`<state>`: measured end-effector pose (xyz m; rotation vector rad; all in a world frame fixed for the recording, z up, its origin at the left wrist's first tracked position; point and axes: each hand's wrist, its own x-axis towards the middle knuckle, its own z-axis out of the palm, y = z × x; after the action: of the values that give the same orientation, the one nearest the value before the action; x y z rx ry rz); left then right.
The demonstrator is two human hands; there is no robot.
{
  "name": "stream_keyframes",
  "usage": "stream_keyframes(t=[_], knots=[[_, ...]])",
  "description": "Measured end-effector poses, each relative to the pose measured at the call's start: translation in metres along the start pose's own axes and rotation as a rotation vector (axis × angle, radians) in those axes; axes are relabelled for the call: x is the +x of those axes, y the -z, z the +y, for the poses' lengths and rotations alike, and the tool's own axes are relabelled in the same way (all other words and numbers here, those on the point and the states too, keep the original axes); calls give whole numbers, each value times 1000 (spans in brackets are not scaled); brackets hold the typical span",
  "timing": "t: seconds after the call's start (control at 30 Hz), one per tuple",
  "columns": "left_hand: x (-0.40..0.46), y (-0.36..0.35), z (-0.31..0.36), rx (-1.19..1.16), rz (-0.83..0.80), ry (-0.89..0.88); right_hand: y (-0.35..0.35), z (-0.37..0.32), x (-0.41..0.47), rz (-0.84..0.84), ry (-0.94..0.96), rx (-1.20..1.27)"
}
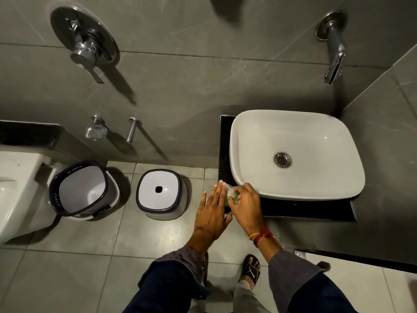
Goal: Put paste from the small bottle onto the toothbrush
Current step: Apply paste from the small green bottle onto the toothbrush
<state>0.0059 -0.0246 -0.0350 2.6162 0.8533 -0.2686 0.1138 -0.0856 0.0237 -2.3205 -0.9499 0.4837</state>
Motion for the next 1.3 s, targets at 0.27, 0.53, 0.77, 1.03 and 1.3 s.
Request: stream_keyframes(t=[0.27, 0.53, 0.77, 1.03, 1.3], knots=[[-1, -4, 5, 15, -18, 35, 1, -6, 5, -45, -50, -134], [-1, -4, 8, 32, -26, 53, -2, -10, 1, 20, -83, 63], [-2, -1, 9, 44, -38, 63, -6, -2, 1, -22, -191, 25], [-5, 5, 11, 29, -31, 55, 14, -4, 9, -92, 65, -184], [-5, 6, 13, 14, -31, 61, 6, -11, 16, -106, 46, -285]])
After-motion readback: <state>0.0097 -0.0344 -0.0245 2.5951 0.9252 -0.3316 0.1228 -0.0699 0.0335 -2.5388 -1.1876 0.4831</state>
